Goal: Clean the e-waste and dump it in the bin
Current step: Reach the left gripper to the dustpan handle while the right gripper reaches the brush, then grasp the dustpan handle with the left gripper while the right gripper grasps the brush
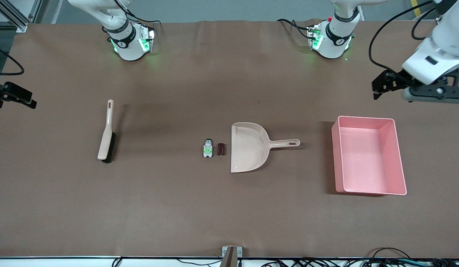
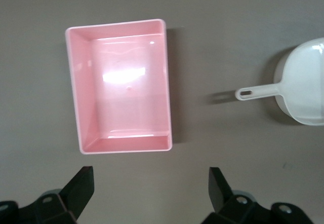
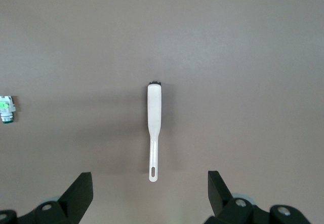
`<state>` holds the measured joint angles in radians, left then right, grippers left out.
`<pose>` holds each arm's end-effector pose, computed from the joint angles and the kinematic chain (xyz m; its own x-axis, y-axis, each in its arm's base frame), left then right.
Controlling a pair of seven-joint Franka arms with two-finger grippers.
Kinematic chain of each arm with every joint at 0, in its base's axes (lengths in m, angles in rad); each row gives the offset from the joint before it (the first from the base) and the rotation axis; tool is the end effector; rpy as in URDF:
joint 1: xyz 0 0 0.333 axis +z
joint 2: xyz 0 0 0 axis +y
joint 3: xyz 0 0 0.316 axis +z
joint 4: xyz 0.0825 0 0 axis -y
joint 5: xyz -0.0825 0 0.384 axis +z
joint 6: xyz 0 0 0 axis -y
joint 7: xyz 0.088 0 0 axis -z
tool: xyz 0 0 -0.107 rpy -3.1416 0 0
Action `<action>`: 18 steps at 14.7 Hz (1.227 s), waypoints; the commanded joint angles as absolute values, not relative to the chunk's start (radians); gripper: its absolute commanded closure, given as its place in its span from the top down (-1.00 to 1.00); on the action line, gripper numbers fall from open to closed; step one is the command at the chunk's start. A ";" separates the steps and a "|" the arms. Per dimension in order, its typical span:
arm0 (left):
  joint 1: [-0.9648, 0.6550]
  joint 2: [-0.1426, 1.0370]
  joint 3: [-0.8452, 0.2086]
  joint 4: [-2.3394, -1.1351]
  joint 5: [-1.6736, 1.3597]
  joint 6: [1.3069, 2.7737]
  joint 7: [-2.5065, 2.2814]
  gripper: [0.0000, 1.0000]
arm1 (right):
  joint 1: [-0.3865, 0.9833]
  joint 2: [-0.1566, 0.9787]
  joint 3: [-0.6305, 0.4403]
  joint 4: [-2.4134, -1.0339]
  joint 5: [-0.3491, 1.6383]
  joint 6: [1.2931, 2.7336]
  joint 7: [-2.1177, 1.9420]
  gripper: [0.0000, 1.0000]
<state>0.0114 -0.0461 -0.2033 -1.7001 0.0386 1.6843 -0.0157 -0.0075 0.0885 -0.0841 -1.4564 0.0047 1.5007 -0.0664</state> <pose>0.5390 -0.1033 0.5981 0.9833 -0.1796 0.0300 -0.1781 -0.9829 -0.0473 0.5728 -0.0497 0.6223 0.9987 -0.0248 -0.0440 -0.0248 -0.9997 -0.0002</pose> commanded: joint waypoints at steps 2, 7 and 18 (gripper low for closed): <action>-0.012 0.067 -0.261 -1.654 0.043 1.736 0.005 1.00 | -0.011 0.159 -0.080 -1.460 0.015 1.485 -0.106 1.00; -0.014 0.227 -0.382 -1.655 0.054 1.827 0.006 1.00 | -0.002 0.270 -0.078 -1.506 0.018 1.526 -0.103 1.00; -0.132 0.448 -0.416 -1.643 0.290 1.908 0.472 0.84 | 0.018 0.071 -0.078 -2.250 0.041 2.216 -0.077 1.00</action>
<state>-0.1165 0.4092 -0.4106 -1.6727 0.2293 1.9131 0.3978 0.0022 0.1848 -0.0770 -2.0585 0.0264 2.0820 -0.0901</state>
